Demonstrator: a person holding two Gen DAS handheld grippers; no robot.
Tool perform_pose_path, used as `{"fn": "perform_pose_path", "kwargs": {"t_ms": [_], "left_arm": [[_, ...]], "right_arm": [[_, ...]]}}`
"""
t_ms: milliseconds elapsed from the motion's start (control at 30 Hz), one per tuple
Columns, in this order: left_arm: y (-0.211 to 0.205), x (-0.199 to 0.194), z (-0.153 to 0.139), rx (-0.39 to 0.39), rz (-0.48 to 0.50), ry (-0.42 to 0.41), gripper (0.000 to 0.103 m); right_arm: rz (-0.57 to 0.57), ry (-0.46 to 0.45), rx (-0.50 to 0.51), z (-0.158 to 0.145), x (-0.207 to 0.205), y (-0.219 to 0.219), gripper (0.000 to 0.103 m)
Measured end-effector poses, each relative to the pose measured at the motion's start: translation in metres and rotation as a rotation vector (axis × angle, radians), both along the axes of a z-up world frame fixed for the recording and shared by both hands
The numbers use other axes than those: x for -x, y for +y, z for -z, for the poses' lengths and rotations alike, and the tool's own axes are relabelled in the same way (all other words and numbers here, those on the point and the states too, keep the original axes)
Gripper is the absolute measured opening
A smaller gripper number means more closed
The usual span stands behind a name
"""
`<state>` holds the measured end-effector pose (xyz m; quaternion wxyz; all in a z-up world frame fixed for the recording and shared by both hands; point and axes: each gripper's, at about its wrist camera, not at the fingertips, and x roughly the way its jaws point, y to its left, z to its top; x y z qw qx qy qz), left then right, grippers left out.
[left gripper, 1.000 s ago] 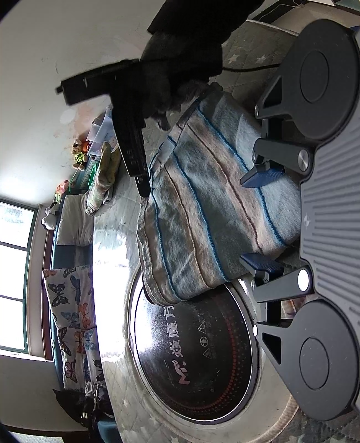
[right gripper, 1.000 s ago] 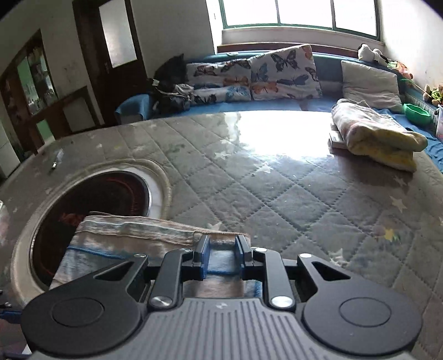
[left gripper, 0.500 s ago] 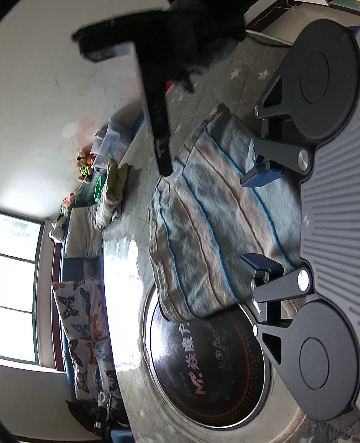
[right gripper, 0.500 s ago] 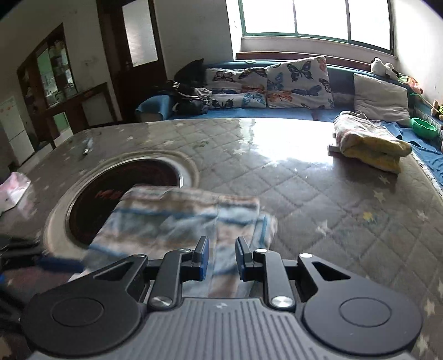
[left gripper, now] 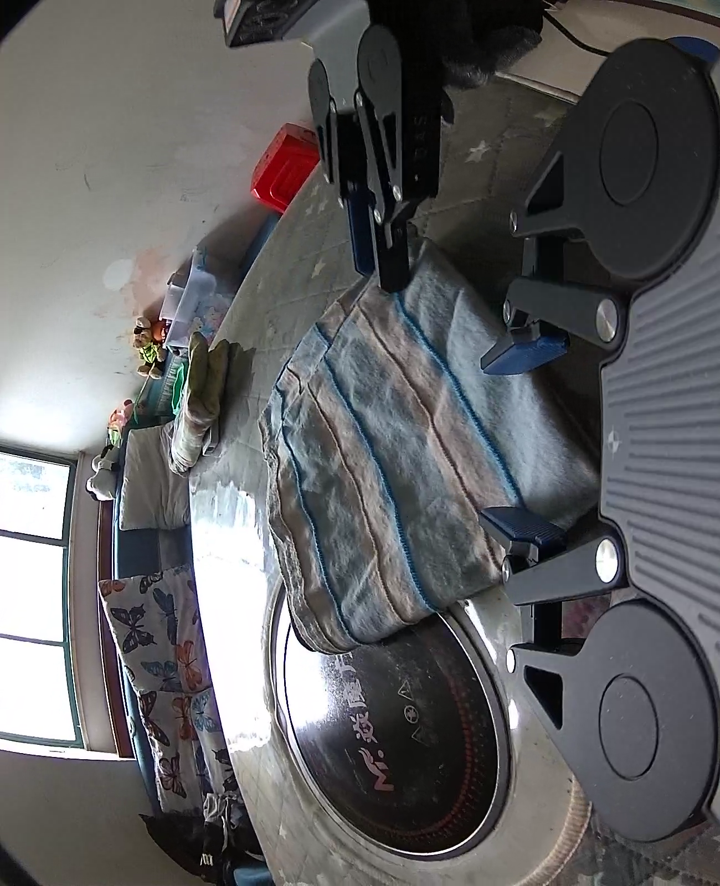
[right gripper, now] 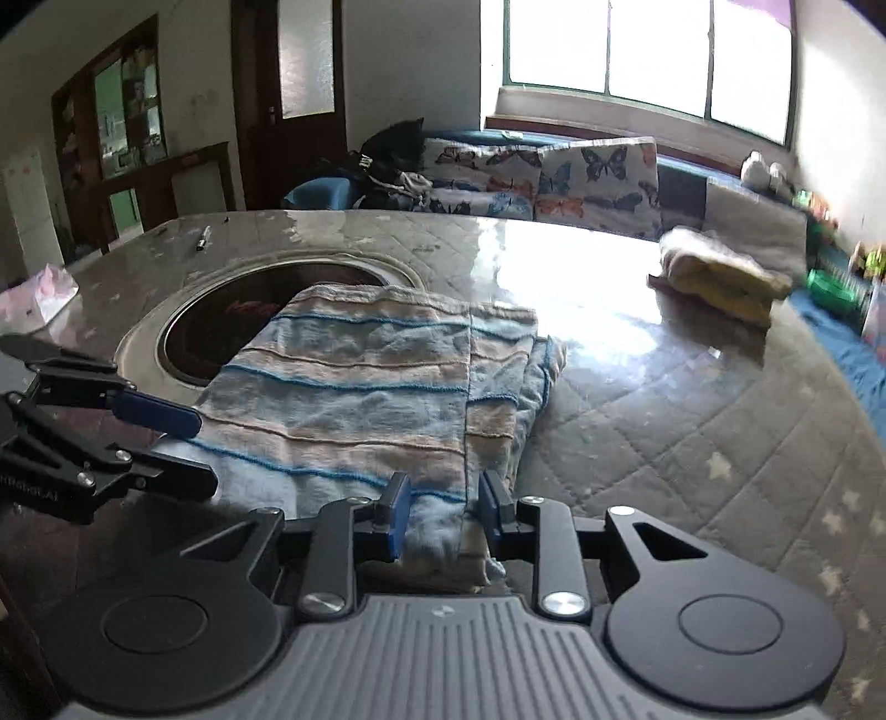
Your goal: Fold clothes
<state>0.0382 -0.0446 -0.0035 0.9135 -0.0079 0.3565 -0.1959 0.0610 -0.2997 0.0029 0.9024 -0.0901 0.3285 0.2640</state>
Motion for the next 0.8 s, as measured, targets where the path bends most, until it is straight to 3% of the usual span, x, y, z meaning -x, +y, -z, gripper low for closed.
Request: {"fn": "perform_pose_path", "kwargs": {"t_ms": [167,333,500,667,800], "left_arm": [[0.002,0.005,0.002,-0.005,-0.002,-0.006,0.056],[0.008,0.013,0.005,-0.018,-0.021,-0.003,0.057],[0.015,0.02,0.009,-0.031,-0.04,0.0,0.057],[0.023,0.026,0.013,-0.042,-0.063,0.004,0.055],[0.029,0.027,0.013,-0.035,-0.084,0.001,0.048]], "right_arm": [[-0.046,-0.025,-0.01,-0.002,0.011,0.011,0.032],[-0.054,0.01,0.012,0.014,0.017,0.015,0.032],[-0.064,-0.018,-0.01,0.005,0.024,0.018,0.033],[-0.077,0.011,-0.02,0.014,0.021,0.028,0.034],[-0.079,0.016,-0.025,0.015,0.024,0.029,0.035]]}}
